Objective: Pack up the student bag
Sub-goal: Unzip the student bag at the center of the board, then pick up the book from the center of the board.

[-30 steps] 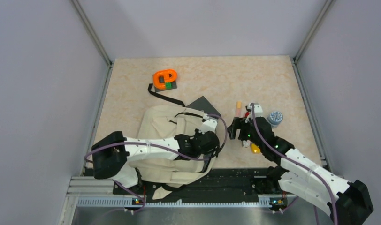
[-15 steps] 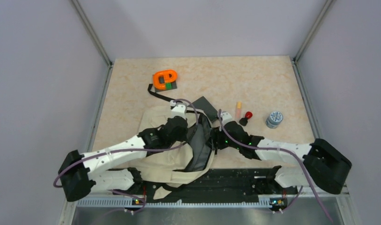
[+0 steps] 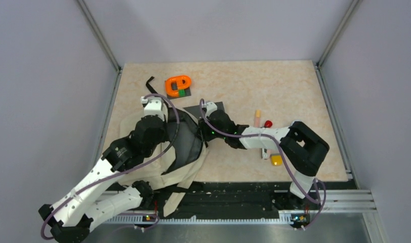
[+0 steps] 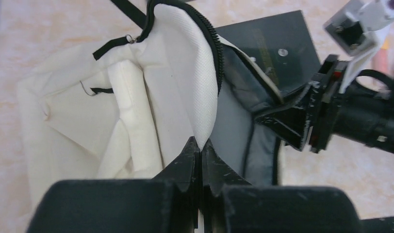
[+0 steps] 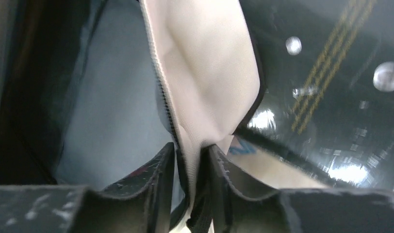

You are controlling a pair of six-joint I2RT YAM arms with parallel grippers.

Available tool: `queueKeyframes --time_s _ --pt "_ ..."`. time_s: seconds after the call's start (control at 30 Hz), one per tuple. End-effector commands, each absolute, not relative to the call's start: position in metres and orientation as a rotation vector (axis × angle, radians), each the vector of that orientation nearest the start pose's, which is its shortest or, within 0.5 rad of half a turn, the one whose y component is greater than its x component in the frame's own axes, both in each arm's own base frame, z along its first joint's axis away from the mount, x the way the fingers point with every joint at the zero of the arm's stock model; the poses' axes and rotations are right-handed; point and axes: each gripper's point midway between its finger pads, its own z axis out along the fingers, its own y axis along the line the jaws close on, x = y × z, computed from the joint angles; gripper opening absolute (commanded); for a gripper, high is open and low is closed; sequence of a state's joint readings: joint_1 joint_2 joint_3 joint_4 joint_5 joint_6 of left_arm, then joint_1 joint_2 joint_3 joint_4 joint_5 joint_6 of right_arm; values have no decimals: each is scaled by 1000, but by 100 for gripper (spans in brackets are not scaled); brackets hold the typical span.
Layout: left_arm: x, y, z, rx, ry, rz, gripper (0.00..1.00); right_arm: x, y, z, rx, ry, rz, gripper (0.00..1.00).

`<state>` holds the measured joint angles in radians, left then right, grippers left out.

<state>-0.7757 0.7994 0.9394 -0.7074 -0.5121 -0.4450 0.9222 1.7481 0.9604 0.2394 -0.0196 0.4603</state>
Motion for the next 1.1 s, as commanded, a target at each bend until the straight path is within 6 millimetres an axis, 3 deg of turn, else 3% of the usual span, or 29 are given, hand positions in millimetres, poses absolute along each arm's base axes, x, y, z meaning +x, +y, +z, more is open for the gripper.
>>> queueKeyframes --time_s 0.0,0.07,0.13,0.33,0.43,0.53,0.77,1.07 --pt "228 -79 266 52 2034 3 0 289 423 142 -575 1978 868 45" --pt "233 -64 266 36 2025 82 0 292 414 154 -575 1958 838 64" --pt "239 -48 265 -1 2010 171 0 295 398 161 -564 1964 812 73" --pt "246 -8 274 -134 1879 374 0 318 324 159 -444 2026 747 81" --pt "241 6 279 -194 1836 396 0 332 290 146 -373 2067 704 83" --pt "234 13 281 -223 1788 371 0 340 269 128 -322 2119 718 83" --pt "223 20 283 -267 1742 338 0 343 258 91 -217 2185 865 83" --pt "237 1 268 -190 1822 310 0 340 281 78 -161 2171 1111 78"
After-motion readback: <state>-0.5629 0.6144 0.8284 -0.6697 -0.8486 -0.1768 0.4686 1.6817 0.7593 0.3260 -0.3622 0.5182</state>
